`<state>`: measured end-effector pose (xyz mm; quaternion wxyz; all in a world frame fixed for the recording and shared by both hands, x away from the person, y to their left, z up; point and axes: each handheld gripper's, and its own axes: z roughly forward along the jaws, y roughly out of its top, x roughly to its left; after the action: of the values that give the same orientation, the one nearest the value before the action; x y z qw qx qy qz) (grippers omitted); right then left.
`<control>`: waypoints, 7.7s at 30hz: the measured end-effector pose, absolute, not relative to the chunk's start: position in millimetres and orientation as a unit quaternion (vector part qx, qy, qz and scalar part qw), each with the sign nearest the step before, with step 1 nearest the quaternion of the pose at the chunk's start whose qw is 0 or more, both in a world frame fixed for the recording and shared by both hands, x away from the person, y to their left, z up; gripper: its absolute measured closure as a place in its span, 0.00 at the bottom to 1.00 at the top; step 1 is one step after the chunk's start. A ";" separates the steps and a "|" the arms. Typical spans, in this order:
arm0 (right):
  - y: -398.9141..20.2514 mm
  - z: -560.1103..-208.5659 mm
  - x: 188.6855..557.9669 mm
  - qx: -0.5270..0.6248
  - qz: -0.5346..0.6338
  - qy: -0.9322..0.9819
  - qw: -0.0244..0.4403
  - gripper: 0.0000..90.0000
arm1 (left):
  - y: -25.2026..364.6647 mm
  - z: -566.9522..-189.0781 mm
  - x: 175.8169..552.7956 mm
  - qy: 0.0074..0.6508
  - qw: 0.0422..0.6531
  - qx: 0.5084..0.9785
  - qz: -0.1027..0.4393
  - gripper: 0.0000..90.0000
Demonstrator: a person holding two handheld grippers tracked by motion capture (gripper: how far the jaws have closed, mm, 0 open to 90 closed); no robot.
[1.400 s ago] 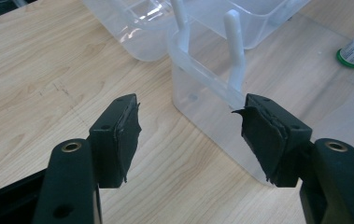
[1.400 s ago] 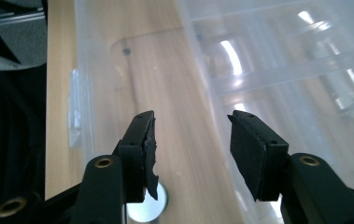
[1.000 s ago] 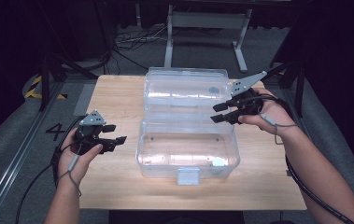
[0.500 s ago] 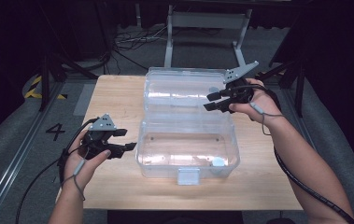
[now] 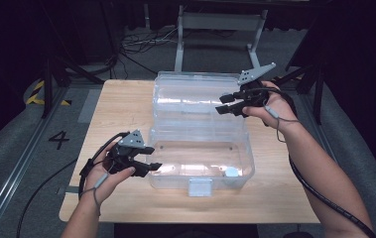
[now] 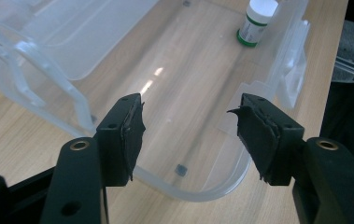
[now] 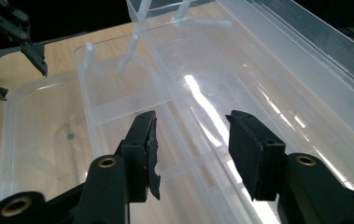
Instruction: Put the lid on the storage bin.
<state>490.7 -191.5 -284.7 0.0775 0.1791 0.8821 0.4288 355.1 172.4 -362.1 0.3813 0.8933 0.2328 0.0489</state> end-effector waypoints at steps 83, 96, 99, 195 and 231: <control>-131.4 -288.3 504.9 0.094 0.321 0.939 0.075 0.95 | 134.5 -395.1 355.4 0.164 0.287 0.942 -0.049 0.86; -133.5 -283.3 489.0 0.092 0.328 0.938 0.072 0.95 | 133.6 -396.4 355.8 0.164 0.283 0.944 -0.049 0.86; -133.3 -281.8 484.9 0.086 0.325 0.939 0.073 0.95 | 133.4 -396.5 355.7 0.164 0.283 0.944 -0.049 0.86; -136.5 -297.2 393.5 0.018 0.328 0.940 0.094 0.98 | 130.2 -398.8 353.7 0.166 0.255 0.952 -0.035 0.86; -138.0 -305.9 385.3 0.017 0.335 0.938 0.086 0.98 | 139.7 -376.9 348.3 0.157 0.303 0.939 -0.033 0.80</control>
<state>385.3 -138.0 -305.9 0.0856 0.0172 0.9381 0.3351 348.3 139.7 -376.9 0.3034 0.9392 0.1574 -0.0328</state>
